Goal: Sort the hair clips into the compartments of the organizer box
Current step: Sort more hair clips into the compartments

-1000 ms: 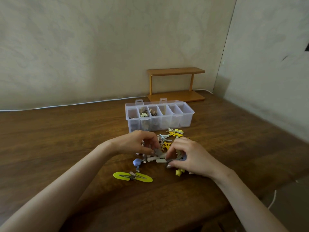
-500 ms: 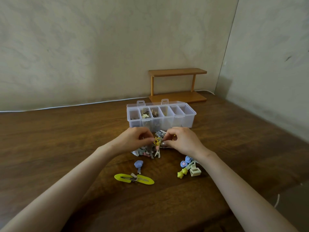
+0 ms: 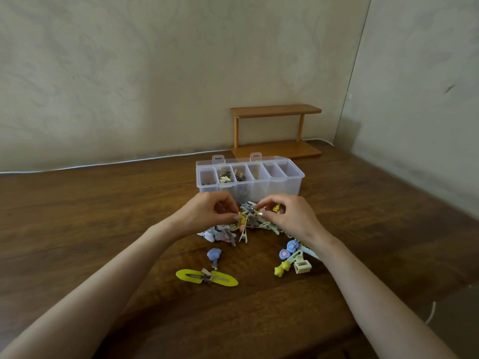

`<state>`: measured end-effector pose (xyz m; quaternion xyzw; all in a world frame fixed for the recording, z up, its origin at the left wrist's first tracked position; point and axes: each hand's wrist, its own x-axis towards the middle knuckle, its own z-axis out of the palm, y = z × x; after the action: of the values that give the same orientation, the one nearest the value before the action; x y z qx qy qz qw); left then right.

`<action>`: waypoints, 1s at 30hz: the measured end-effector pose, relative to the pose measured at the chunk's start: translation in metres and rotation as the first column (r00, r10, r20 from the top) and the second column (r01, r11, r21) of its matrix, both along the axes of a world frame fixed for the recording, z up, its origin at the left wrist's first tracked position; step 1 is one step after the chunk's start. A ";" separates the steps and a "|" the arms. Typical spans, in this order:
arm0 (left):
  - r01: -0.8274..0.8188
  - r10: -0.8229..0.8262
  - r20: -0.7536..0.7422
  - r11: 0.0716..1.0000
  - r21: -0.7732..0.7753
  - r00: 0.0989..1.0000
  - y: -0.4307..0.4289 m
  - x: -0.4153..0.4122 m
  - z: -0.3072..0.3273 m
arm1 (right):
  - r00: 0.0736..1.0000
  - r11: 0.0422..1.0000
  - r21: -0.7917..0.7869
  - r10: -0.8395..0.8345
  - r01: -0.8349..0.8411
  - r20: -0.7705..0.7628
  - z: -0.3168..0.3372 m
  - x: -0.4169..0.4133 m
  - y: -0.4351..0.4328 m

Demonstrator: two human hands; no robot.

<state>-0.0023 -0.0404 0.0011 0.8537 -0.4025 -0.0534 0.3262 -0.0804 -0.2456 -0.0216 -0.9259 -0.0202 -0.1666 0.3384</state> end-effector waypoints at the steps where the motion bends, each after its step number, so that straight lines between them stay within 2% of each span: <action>1: -0.013 0.013 -0.014 0.999 -0.033 1.000 0.001 0.001 0.003 | 1.000 0.999 -0.037 0.022 -0.022 -0.012 0.000 0.000 0.001; 4: -0.097 0.100 0.016 0.985 -0.142 0.995 0.008 0.007 0.013 | 0.998 0.991 -0.120 0.063 -0.066 -0.029 0.000 0.000 0.004; 7: -0.212 0.241 0.061 0.929 -0.305 0.969 0.014 0.024 0.025 | 0.998 0.991 -0.121 0.062 -0.062 -0.004 -0.001 0.001 0.004; 10: -0.294 0.330 0.042 0.886 -0.360 0.943 0.007 0.044 0.033 | 0.998 0.991 -0.118 0.064 -0.061 0.022 -0.003 0.003 0.004; 14: -0.301 0.348 0.128 0.910 -0.287 0.929 -0.015 0.064 0.030 | 0.996 0.988 -0.134 0.081 -0.077 0.024 -0.004 0.003 0.003; 19: -0.323 0.338 0.261 0.941 -0.100 0.904 -0.028 0.076 0.012 | 0.993 0.978 -0.175 0.115 -0.113 0.002 -0.004 0.002 0.004; 21: -0.358 0.337 0.387 0.933 -0.019 0.858 -0.026 0.077 0.007 | 0.993 0.974 -0.193 0.117 -0.115 0.000 -0.003 0.002 0.004; 23: -0.369 0.339 0.495 0.929 -0.038 0.800 -0.022 0.076 0.006 | 0.994 0.973 -0.206 0.112 -0.108 0.007 -0.003 0.003 0.004; 26: -0.300 0.316 0.537 0.946 -0.119 0.782 -0.018 0.070 0.009 | 0.995 0.972 -0.213 0.104 -0.101 0.003 -0.004 0.003 0.005; 30: -0.262 0.197 0.556 0.964 0.038 0.808 -0.017 0.066 0.012 | 0.994 0.973 -0.206 0.108 -0.109 -0.014 -0.003 0.002 0.005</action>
<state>0.0632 -0.0570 0.0126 0.8925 -0.3690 0.2098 0.1526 -0.0780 -0.2403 -0.0245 -0.9538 -0.0874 -0.1438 0.2490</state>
